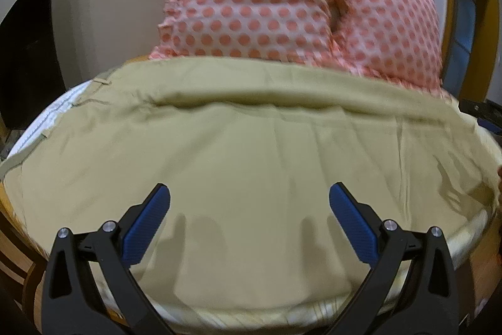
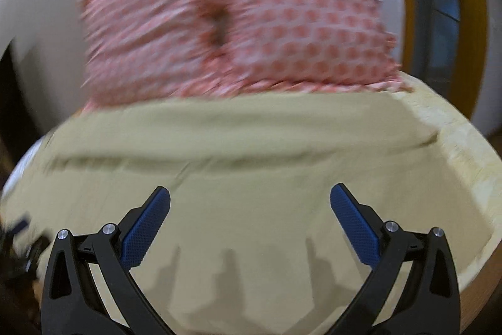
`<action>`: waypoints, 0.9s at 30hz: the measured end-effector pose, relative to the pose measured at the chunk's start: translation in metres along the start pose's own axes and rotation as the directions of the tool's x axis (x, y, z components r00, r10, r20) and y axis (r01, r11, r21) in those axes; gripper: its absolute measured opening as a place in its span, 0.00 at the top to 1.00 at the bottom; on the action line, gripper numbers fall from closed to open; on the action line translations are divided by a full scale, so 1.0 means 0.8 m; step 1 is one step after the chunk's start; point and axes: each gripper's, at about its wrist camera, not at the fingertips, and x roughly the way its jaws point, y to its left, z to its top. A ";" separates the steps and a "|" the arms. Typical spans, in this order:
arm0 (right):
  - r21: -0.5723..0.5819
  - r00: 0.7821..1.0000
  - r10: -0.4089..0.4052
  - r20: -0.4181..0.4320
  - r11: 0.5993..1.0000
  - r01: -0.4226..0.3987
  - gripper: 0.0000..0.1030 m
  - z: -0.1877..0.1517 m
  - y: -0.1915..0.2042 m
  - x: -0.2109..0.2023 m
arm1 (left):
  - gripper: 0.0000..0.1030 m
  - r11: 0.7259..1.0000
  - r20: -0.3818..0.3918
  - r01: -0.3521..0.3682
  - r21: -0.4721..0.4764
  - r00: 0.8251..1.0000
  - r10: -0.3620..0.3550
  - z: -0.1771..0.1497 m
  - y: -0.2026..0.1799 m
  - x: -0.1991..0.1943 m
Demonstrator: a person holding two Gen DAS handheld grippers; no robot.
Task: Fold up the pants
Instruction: 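Grasp the khaki trousers' waistband edge with the right tool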
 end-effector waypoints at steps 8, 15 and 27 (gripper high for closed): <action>0.284 0.929 -0.288 -0.233 0.893 0.348 0.14 0.137 -0.131 0.200 | 0.02 0.992 0.040 -0.118 -0.043 0.992 0.120 0.068 0.021 0.032; 0.286 0.826 -0.450 -0.340 0.787 0.546 0.27 0.164 -0.170 0.304 | 0.02 0.992 0.002 -0.126 -0.029 0.992 0.126 0.073 0.023 0.063; 0.462 0.977 -0.192 -0.088 0.861 0.211 0.95 0.126 -0.217 0.225 | 0.02 0.995 0.019 -0.097 -0.028 0.995 0.098 0.066 0.025 0.060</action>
